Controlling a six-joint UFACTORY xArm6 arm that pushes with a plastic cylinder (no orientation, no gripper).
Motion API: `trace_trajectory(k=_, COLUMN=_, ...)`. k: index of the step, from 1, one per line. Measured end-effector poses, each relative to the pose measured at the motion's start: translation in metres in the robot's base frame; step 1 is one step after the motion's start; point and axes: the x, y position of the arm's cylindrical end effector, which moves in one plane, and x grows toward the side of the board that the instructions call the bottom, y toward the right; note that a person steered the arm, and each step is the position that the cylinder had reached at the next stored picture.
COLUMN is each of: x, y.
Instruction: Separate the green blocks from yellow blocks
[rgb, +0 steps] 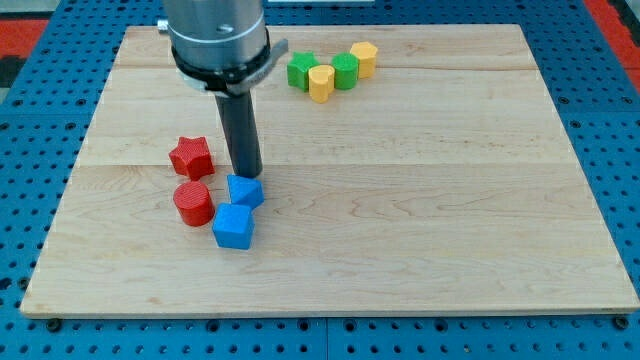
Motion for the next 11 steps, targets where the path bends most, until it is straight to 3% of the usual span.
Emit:
trace_trajectory(k=1, x=-0.035, y=-0.009)
trace_trajectory(k=2, x=-0.034, y=-0.106)
trace_trajectory(k=4, x=0.012, y=-0.147)
trace_trajectory(k=5, x=0.088, y=-0.194)
trace_trajectory(k=6, x=0.141, y=-0.124)
trace_trajectory(k=7, x=0.141, y=-0.056)
trace_trajectory(k=9, x=0.115, y=-0.038)
trace_trajectory(k=11, x=0.059, y=-0.03)
